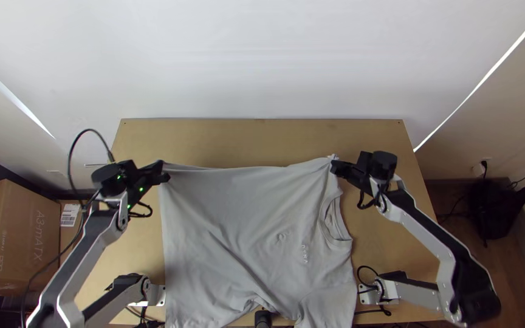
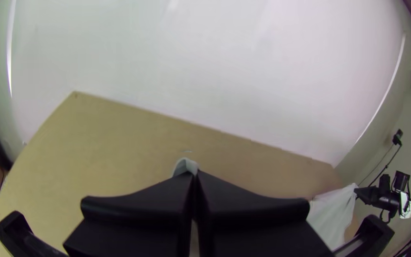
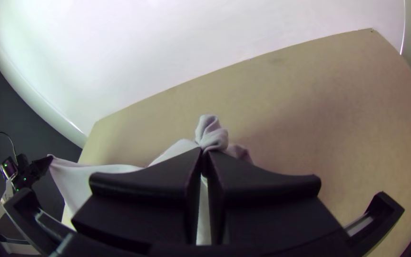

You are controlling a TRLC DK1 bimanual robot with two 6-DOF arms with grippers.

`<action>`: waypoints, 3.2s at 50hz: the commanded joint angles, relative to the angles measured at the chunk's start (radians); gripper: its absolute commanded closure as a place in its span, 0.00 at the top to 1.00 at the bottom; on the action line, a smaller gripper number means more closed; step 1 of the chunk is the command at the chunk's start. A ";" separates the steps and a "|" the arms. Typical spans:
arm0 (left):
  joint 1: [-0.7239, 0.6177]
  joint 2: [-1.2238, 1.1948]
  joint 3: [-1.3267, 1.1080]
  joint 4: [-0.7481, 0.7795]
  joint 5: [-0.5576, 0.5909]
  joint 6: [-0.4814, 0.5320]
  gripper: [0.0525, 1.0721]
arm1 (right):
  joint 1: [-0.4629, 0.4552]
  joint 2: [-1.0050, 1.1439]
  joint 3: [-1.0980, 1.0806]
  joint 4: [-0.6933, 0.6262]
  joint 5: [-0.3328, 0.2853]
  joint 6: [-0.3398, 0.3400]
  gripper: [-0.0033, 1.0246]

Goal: Fold the t-shirt

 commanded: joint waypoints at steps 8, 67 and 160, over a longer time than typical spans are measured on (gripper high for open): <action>0.023 0.399 0.235 0.116 0.012 0.011 0.02 | -0.039 0.310 0.246 0.064 0.019 -0.033 0.02; 0.050 0.795 1.034 -0.252 -0.062 -0.053 0.96 | -0.139 0.774 1.283 -0.612 0.163 0.014 0.96; 0.024 -0.381 0.306 -0.956 0.161 0.160 0.96 | -0.209 0.132 0.068 -1.151 -0.219 -0.333 0.85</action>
